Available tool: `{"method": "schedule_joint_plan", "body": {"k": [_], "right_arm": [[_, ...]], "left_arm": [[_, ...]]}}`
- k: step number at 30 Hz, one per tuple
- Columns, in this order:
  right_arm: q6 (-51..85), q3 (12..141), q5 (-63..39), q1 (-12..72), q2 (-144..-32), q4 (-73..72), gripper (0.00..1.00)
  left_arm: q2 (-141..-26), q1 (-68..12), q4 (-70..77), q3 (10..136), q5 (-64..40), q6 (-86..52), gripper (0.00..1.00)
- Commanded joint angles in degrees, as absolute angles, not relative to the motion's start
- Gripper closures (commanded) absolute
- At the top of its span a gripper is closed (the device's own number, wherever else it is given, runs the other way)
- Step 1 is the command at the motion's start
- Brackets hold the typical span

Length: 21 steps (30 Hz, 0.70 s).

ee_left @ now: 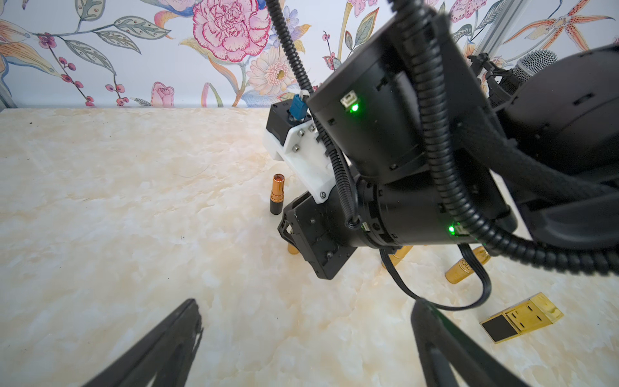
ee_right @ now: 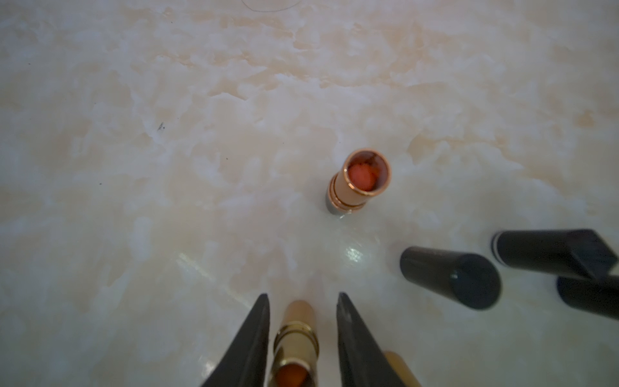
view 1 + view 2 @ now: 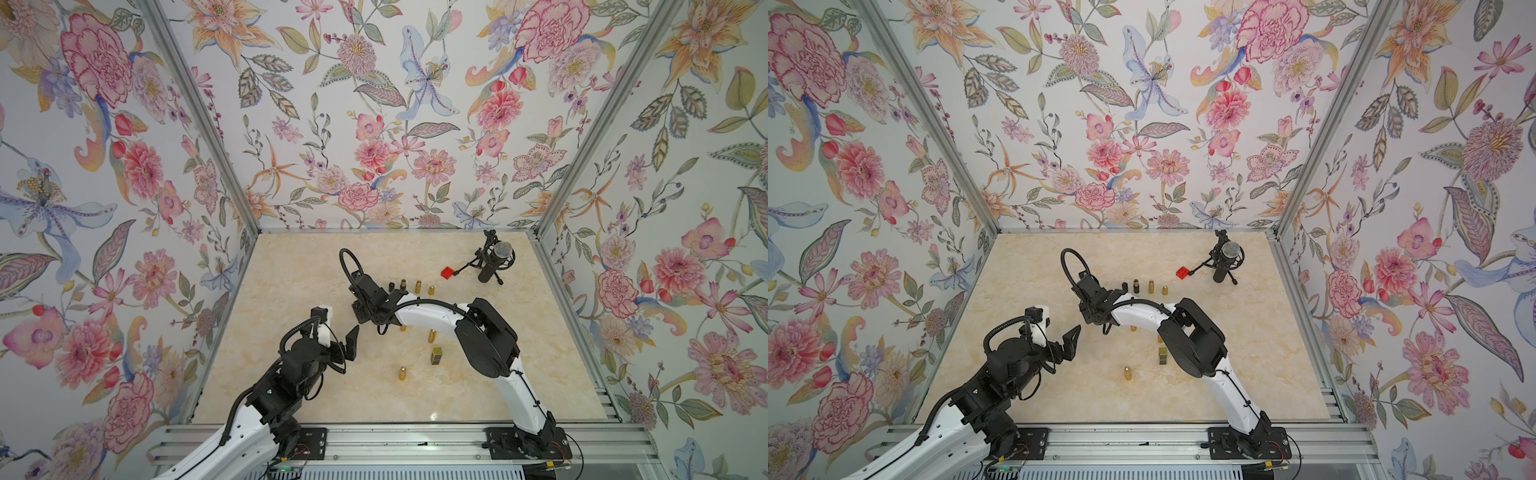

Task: Open the lipstick cap
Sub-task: Place the lipstick at the center of the board, then pick up the lipstick at the center of the board.

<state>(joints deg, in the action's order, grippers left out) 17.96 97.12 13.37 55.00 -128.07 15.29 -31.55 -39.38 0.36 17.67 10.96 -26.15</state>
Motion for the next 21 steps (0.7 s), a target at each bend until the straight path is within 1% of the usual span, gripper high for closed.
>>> {"method": "schedule_joint_plan", "body": {"k": [1, 7, 12, 16, 21], "right_arm": [[18.3, 95.2, 14.3, 54.8, -121.2, 15.0, 0.62], [20.1, 90.7, 12.4, 53.2, -111.4, 17.2, 0.57], [22.2, 87.6, 9.0, 50.8, -104.5, 24.4, 0.54], [23.7, 84.7, 6.4, 48.6, -100.7, 30.2, 0.53], [24.2, 79.5, 5.9, 48.2, -97.3, 32.4, 0.51]], "left_arm": [[-31.9, -39.0, 0.1, 20.0, 11.6, -24.7, 0.01], [-33.3, -38.9, 1.0, 21.0, 10.5, -23.4, 0.01], [-36.2, -39.0, 4.2, 21.2, 7.1, -22.1, 0.01], [-40.6, -39.3, 7.7, 21.6, 4.4, -21.8, 0.01], [-45.7, -41.2, 13.2, 21.6, 2.7, -19.6, 0.01]]}}
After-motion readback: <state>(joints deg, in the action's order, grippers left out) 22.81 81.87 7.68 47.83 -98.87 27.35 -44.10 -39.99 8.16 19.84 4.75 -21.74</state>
